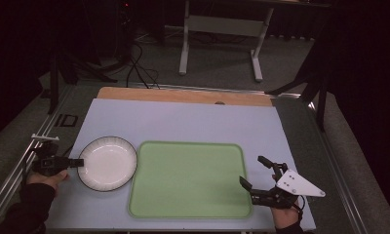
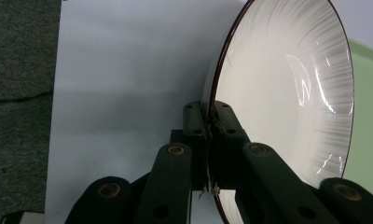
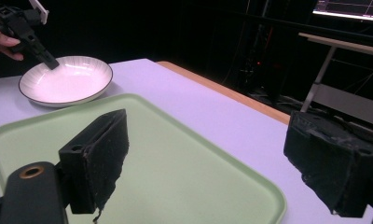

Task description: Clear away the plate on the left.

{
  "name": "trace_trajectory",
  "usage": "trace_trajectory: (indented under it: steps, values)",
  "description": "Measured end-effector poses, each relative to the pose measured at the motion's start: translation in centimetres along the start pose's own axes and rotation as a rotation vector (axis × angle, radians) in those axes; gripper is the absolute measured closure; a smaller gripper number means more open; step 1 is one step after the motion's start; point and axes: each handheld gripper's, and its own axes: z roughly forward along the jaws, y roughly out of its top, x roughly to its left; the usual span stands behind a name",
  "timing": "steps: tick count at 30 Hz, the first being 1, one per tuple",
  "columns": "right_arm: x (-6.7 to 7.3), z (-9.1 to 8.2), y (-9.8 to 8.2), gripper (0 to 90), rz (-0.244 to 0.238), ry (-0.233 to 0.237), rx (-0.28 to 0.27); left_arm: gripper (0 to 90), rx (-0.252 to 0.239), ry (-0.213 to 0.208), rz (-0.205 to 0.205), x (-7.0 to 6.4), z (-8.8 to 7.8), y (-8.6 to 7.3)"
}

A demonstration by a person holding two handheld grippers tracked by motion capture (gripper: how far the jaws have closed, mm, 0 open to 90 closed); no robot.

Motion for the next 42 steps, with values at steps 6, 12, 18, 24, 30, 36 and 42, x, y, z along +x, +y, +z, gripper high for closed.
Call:
trace_trajectory:
  steps: [6,12,18,24,30,36,42]
  values:
    - [-0.1,0.0,-0.1,13.6,0.001,-0.001,-0.001,86.3,-0.014,-0.037,-0.021,0.4,-0.7,-0.1]
    - [0.0,0.0,-0.1,13.6,0.000,-0.001,0.001,85.8,-0.024,-0.034,0.001,-0.3,-1.6,-0.1]
    - [-0.2,0.1,-0.2,13.6,0.006,-0.001,0.003,85.5,-0.049,-0.068,0.010,-1.4,-2.3,-0.1]
    - [-0.2,0.0,-0.2,13.6,0.010,-0.003,0.000,85.6,-0.052,-0.092,0.021,-2.4,-2.8,0.1]
    - [-0.3,-0.1,-0.2,13.6,0.011,-0.005,-0.001,85.4,-0.059,-0.110,0.036,-3.5,-3.2,0.3]
    - [-0.4,-0.2,-0.2,13.6,0.012,-0.010,-0.006,85.4,-0.065,-0.123,0.067,-5.0,-3.8,0.5]
    - [-0.5,-0.2,-0.3,13.6,0.017,-0.011,-0.004,85.4,-0.069,-0.140,0.100,-6.8,-4.1,0.8]
